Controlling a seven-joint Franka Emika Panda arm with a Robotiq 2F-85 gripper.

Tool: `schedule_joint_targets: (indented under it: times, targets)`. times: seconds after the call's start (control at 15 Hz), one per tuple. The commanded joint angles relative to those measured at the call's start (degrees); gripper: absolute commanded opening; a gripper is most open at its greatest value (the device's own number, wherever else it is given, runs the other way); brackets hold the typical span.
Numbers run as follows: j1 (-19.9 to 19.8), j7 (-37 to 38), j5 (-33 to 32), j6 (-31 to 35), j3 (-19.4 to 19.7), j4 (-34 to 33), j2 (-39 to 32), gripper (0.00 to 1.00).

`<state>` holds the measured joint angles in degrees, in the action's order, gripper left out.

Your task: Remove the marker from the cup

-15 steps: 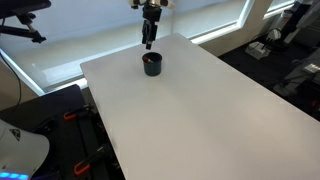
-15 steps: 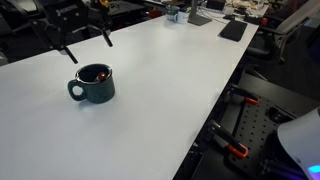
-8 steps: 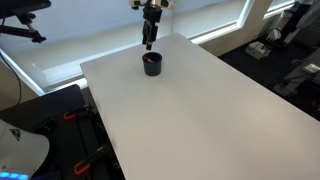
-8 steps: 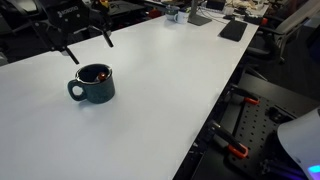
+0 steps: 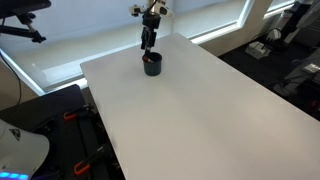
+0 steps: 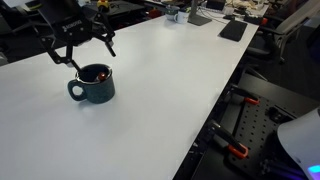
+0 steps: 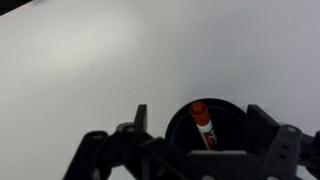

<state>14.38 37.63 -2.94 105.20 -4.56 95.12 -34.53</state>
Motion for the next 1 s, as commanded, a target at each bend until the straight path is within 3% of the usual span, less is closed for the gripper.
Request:
schedule_joint_targets:
  times: [0.0,0.93]
  targets:
    - [0.86,-0.34,0.52,-0.1,0.93,-0.22,-0.39,1.0]
    - [0.95,0.04,0.0,1.0,1.83,-1.26,-2.18,1.0]
